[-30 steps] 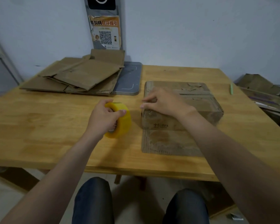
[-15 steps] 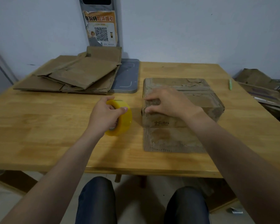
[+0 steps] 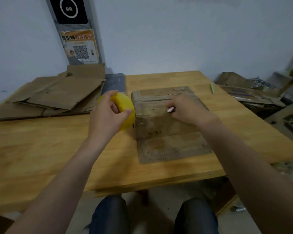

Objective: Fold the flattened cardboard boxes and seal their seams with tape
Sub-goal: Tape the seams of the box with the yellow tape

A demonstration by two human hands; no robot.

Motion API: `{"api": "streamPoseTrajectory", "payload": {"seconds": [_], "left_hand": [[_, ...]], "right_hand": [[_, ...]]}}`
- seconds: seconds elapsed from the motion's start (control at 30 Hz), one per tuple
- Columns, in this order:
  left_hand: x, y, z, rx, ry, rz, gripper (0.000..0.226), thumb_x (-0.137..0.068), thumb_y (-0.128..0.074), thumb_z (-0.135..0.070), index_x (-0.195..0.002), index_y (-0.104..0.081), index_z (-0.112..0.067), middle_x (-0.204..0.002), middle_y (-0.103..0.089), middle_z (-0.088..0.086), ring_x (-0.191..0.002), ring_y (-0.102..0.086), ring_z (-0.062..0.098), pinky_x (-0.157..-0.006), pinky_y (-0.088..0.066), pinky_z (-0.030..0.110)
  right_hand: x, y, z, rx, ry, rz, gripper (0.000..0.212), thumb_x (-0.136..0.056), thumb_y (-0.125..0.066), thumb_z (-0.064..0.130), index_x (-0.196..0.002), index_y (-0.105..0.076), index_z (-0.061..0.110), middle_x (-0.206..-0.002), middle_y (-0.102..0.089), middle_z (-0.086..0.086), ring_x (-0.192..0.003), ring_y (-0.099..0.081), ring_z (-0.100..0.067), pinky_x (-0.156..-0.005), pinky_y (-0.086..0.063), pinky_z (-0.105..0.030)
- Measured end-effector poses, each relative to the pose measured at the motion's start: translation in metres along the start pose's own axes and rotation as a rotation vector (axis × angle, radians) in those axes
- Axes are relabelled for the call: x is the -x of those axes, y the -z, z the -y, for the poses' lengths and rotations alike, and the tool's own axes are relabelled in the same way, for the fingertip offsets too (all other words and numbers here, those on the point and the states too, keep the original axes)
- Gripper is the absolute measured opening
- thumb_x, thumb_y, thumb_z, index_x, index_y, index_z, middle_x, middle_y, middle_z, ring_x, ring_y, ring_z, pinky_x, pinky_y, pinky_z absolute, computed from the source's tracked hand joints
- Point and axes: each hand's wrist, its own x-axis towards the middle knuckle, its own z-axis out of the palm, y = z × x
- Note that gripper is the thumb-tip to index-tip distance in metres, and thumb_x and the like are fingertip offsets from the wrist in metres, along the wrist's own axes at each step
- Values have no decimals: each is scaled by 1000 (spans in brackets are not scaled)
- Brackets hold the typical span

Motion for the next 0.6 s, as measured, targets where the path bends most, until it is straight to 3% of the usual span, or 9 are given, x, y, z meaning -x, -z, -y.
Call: {"api": "streamPoseTrajectory", "payload": {"seconds": [0.07,0.17,0.27,0.33,0.43,0.6], "left_hand": [[-1,-3,-10,-42,-106,-9,64,-86,-79,-35,-143,-51,-27,-75,-57,-1,-68,-57,15,-60,-46,39],[-3,-7,-23,-63,-187,-4,65,-85,-79,-35,-143,-51,-28,-75,-56,-4,-69,-56,15,-60,-48,43],[2,-13,-38,-119,-253,4,65,-86,-78,-36,-144,-50,-28,-75,-54,-5,-69,-54,16,-55,-46,40],[10,-17,-46,-184,-315,20,65,-85,-78,-37,-143,-49,-30,-74,-52,-7,-67,-51,13,-50,-44,36],[21,-23,-54,-225,-343,32,64,-85,-78,-38,-142,-50,-31,-70,-51,-9,-63,-46,7,-47,-37,29],[29,-31,-65,-237,-321,47,52,-87,-79,-35,-134,-57,-31,-67,-51,-10,-61,-46,6,-48,-35,31]], "right_hand": [[14,6,-7,1,-56,-93,26,-96,-57,7,-74,-69,12,-72,-66,-10,-69,-60,-26,-65,-50,-35],[37,18,-23,33,-135,-322,31,-101,-61,31,-92,-77,6,-83,-73,-16,-78,-66,-32,-71,-56,-42],[66,27,-49,82,-305,-396,28,-98,-65,37,-88,-78,14,-75,-71,-10,-71,-65,-31,-61,-53,-38],[83,27,-67,184,-436,-382,23,-94,-70,37,-83,-77,19,-71,-66,-4,-67,-62,-27,-59,-51,-32],[100,22,-87,210,-574,-276,17,-94,-72,34,-88,-73,18,-77,-64,-6,-72,-61,-30,-64,-47,-35],[113,4,-105,208,-641,-180,11,-96,-66,26,-102,-68,16,-94,-64,-7,-90,-62,-31,-73,-48,-37]]}}
